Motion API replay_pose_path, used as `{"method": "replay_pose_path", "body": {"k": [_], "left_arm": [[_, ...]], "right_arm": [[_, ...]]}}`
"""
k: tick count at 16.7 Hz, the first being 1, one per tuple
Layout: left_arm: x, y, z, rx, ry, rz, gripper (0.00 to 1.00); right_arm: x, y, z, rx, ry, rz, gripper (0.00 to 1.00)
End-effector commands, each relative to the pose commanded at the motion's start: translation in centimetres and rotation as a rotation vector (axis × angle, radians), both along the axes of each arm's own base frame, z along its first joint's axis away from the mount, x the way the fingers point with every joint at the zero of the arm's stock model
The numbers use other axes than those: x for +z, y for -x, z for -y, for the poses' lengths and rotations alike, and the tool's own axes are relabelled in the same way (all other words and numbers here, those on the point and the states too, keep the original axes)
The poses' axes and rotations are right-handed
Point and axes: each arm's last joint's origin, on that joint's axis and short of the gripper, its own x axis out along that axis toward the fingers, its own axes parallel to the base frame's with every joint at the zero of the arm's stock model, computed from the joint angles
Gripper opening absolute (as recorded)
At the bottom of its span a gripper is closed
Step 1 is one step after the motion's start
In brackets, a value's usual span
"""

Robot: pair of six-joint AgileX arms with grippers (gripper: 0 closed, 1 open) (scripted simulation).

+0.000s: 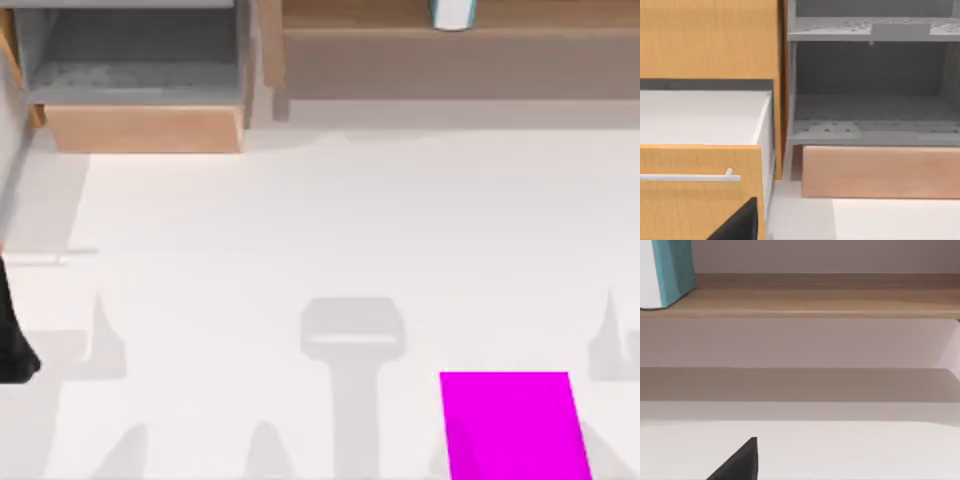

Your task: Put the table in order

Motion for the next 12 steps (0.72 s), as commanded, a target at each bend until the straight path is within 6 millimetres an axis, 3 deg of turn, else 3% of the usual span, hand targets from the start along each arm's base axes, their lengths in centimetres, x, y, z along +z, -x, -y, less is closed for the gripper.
{"method": "replay_pose_path", "body": {"k": [3,6,9,12], "left_arm": [[0.2,0.0,0.0,-0.001,-0.001,-0.006,1.0],[2.0,-0.1,-0.1,0.002,-0.007,-0.063,1.0],[5.7,-0.9,-0.4,0.019,-0.02,-0.175,1.0],[10.6,-3.5,-1.1,0.05,-0.031,-0.338,1.0]], "right_arm": [[0.0,0.0,0.0,0.0,0.0,0.0,1.0],[0.0,0.0,0.0,0.0,0.0,0.0,1.0],[0.0,0.0,0.0,0.0,0.0,0.0,1.0],[0.0,0.0,0.0,0.0,0.0,0.0,1.0]]}}
